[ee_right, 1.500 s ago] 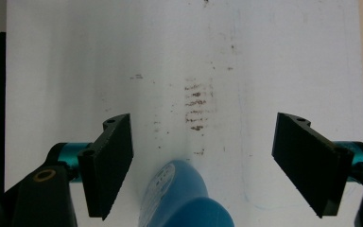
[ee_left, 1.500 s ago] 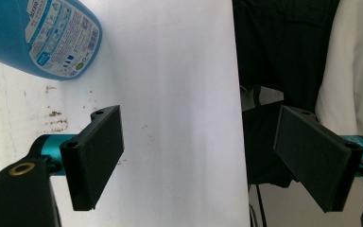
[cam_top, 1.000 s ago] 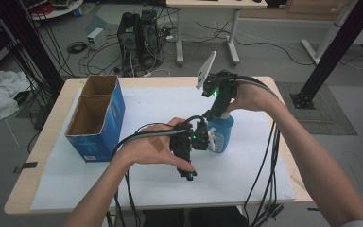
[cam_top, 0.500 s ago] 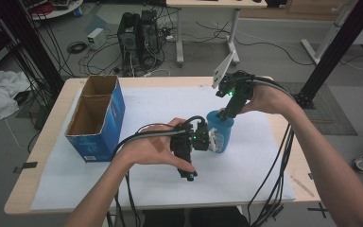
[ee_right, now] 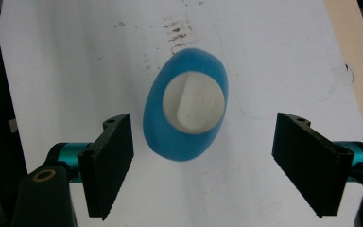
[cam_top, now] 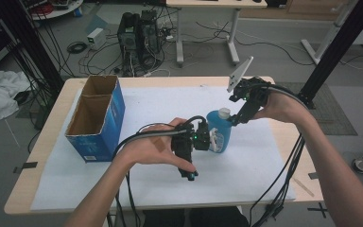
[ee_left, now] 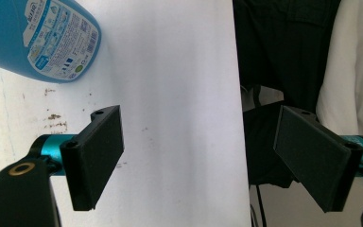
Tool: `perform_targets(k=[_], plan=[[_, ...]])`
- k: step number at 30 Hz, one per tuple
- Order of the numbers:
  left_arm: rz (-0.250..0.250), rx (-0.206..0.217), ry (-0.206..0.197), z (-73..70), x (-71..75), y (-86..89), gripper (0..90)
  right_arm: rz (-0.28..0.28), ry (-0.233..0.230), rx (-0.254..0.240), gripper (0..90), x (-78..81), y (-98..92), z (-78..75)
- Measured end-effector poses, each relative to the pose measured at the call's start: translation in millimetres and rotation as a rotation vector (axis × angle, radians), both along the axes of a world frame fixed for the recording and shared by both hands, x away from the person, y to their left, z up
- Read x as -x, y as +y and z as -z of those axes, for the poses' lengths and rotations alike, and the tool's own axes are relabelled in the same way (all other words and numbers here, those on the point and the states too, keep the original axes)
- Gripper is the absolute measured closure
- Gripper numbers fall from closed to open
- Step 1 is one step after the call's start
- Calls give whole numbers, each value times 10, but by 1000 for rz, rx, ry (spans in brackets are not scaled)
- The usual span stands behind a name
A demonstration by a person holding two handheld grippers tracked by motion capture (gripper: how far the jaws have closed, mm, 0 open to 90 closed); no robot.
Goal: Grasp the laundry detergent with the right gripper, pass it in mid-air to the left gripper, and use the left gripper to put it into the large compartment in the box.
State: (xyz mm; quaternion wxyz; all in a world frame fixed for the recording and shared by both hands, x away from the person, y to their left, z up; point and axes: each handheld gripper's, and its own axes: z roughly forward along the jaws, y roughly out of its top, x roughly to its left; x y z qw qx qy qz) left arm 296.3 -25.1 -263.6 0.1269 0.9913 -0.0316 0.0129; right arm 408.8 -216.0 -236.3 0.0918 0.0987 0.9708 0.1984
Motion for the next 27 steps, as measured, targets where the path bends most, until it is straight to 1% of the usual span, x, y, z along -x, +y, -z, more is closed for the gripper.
perform_targets(k=[2, 3, 4, 5, 7, 8, 11, 14, 15, 16, 17, 18, 22, 24, 25, 26, 27], plan=[[3, 0, 2, 1, 1, -5, 168, 16, 0, -13, 205, 6, -53, 19], [5, 0, 3, 2, 3, -6, 168, 38, 12, -21, 205, 23, -76, 32], [4, 1, 3, 3, 3, -5, 168, 38, 5, -25, 205, 26, -101, 50], [5, 0, 1, 5, 1, -5, 168, 46, 11, -25, 205, 36, -124, 66], [2, 1, 4, 14, -4, -6, 168, 68, 11, -37, 205, 64, -156, 113], [1, 1, 3, 16, -6, -8, 168, 65, 15, -40, 205, 72, -170, 133], [7, 0, 3, 15, -6, -11, 168, 87, 16, -67, 205, 115, -207, 211], [6, 1, 3, 16, -5, -9, 168, 117, 33, -85, 205, 152, -250, 292], [6, 0, 3, 18, -7, -8, 168, 113, 23, -97, 205, 142, -264, 324], [4, 0, 3, 20, -7, -7, 168, 133, 34, -102, 205, 158, -274, 347], [4, 1, 4, 22, -8, -7, 168, 137, 38, -110, 205, 160, -288, 369], [3, 1, 5, 23, -7, -7, 168, 135, 28, -124, 205, 156, -297, 398], [4, -1, 7, 29, -7, -13, 168, 160, 34, -157, 205, 182, -311, 488], [6, 1, 7, 30, -8, -16, 168, 171, 26, -171, 205, 193, -315, 527], [5, 0, 6, 29, -8, -16, 168, 186, 36, -178, 205, 209, -313, 543], [17, 0, 2, 27, -17, -21, 168, 190, 33, -187, 205, 213, -312, 558], [5, 0, 7, 30, -8, -19, 168, 189, 31, -198, 205, 222, -310, 583]])
